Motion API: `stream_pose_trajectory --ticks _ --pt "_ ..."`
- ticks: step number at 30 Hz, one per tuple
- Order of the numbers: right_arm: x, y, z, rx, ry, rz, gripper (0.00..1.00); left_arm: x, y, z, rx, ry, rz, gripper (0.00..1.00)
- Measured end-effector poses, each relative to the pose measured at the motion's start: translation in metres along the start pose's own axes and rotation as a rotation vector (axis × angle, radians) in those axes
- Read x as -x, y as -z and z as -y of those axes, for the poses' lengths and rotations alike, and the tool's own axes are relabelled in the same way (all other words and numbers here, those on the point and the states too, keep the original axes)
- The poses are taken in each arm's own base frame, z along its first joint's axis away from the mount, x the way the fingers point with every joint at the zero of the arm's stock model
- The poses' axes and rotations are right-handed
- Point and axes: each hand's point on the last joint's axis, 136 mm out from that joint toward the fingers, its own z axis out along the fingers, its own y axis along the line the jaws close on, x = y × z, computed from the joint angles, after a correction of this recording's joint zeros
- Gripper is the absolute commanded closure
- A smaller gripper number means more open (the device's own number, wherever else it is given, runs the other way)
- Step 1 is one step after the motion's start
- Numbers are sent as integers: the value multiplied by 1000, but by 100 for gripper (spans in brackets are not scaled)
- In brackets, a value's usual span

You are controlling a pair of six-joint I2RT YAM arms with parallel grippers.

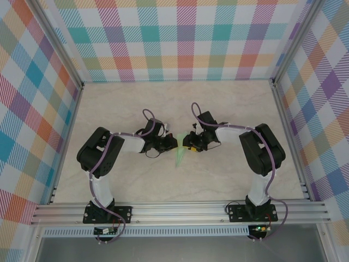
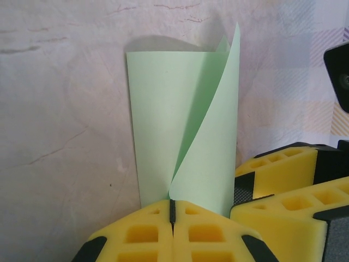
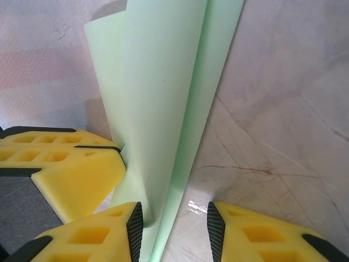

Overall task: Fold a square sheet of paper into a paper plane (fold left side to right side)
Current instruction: Fold the wing for the fifth time at the center of the table.

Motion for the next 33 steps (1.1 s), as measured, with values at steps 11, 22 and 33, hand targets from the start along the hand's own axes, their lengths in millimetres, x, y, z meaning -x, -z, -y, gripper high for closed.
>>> stream_pose_trajectory --ticks 11,22,33 --pt "33 36 -13 120 -32 97 33 1 0 -1 8 -7 4 100" --pt "76 20 -31 109 -69 123 20 1 0 -1 7 -7 5 100" --pt "71 3 -26 63 -102 73 19 1 0 -1 7 -7 5 100"
